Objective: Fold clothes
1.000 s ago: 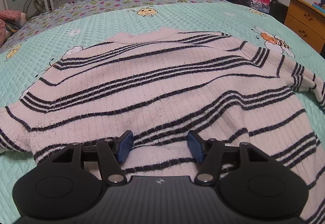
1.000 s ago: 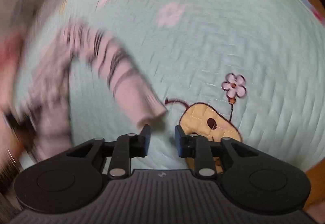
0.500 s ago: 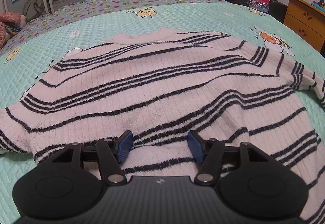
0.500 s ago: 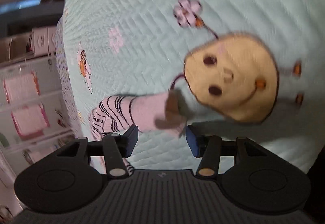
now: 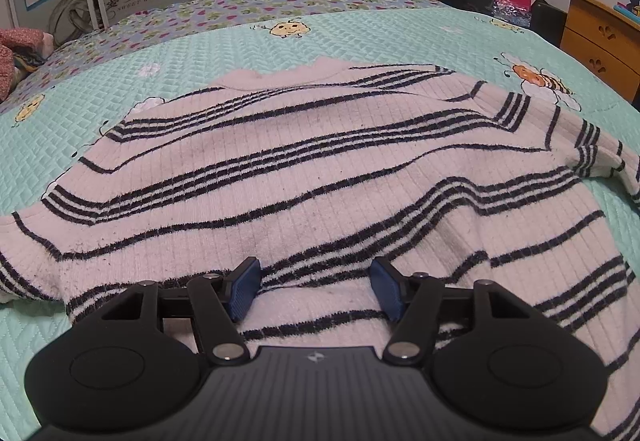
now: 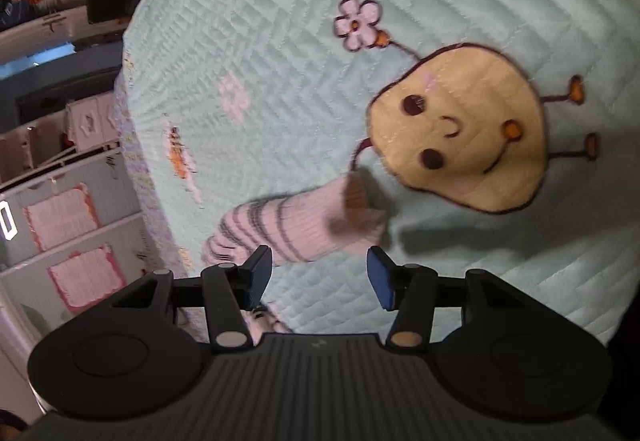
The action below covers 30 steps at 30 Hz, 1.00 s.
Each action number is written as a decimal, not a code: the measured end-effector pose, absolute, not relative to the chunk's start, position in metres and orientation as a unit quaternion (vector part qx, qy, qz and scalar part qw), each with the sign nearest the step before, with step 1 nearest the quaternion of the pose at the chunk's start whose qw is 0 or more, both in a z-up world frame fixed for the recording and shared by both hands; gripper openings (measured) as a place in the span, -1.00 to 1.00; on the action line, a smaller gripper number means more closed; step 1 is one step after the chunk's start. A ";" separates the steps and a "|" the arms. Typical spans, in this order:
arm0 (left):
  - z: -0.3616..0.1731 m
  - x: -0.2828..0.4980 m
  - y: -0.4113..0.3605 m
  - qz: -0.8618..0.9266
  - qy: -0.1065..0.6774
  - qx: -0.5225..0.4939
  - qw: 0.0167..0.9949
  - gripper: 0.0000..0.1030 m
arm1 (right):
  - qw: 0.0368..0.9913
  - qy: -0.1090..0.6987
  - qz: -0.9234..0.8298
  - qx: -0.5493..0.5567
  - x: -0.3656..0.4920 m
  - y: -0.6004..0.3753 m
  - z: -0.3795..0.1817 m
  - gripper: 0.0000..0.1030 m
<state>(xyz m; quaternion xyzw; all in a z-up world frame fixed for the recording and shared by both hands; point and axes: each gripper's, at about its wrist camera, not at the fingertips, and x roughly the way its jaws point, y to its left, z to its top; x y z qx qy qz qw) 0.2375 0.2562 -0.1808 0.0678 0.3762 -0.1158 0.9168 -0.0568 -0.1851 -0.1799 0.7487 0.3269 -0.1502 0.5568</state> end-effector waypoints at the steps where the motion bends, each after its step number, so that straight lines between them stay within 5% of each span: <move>1: -0.181 0.237 0.256 -0.115 0.375 0.069 0.917 0.26 | 0.556 0.326 -0.144 0.751 -0.050 -0.184 -0.181 0.06; 14: -0.182 0.236 0.253 -0.111 0.372 0.069 0.919 0.29 | 0.554 0.253 -0.174 0.774 -0.028 -0.188 -0.213 0.06; 16: -0.181 0.236 0.253 -0.110 0.372 0.070 0.919 0.29 | 0.586 0.278 -0.172 0.742 -0.010 -0.190 -0.210 -0.18; 18: -0.181 0.237 0.252 -0.110 0.374 0.071 0.918 0.30 | 0.623 0.310 -0.174 0.697 0.009 -0.191 -0.203 -0.84; 25: -0.174 0.245 0.250 -0.101 0.403 0.063 0.908 0.31 | 0.808 0.265 -0.051 0.523 0.148 -0.227 -0.098 -0.86; 30: -0.171 0.247 0.252 -0.088 0.416 0.034 0.905 0.31 | 0.893 0.189 -0.021 0.407 0.137 -0.247 -0.014 -0.86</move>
